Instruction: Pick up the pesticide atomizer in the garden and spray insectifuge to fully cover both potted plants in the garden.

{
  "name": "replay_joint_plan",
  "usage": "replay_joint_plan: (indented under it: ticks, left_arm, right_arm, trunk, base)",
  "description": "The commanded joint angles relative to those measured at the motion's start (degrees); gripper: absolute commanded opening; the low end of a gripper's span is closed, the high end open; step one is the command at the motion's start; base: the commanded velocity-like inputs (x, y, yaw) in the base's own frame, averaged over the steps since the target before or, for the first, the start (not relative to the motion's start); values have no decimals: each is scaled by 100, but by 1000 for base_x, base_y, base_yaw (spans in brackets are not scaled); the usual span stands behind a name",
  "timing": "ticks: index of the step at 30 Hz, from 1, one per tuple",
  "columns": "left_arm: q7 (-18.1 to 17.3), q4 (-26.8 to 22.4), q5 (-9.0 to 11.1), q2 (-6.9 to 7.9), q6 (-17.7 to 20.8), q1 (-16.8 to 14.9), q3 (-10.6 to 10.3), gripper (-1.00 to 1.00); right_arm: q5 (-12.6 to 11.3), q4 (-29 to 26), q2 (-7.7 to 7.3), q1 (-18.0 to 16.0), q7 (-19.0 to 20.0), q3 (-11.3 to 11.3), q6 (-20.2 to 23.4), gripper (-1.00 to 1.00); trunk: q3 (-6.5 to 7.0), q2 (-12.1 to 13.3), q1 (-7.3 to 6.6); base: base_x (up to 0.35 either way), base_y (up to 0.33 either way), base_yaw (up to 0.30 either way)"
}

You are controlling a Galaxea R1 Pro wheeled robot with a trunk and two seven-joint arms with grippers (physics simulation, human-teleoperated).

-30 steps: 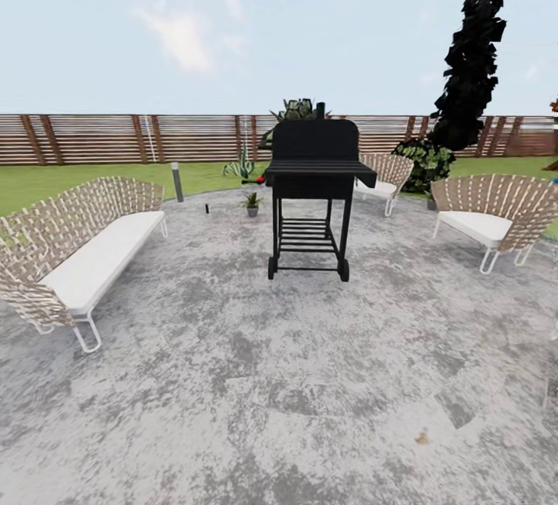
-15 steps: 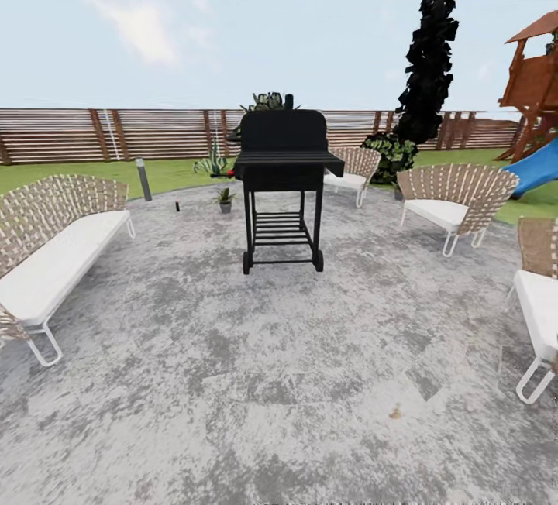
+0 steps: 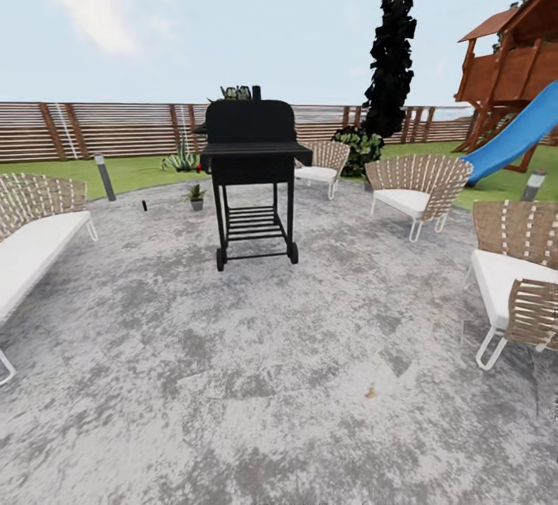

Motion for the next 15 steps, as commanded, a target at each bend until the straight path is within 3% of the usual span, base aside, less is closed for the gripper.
replay_joint_plan:
  ticks: [1,8,15]
  left_arm:
    - [2,2,2,-1,-18,-2,4,100]
    - [2,2,-9,5,-26,-2,-10,100]
    - [2,2,-12,5,-27,-2,-7,100]
  right_arm:
    - [2,6,2,-5,4,-9,-20,100]
    - [2,6,2,-5,4,-10,-20,100]
    - [2,6,2,-5,-3,-10,-21,100]
  trunk:
    - [-29,-44,22]
    - [-69,-44,22]
    - [-109,-44,22]
  base:
    - [0,0,-245]
    - [36,0,-245]
    - [295,-5,-244]
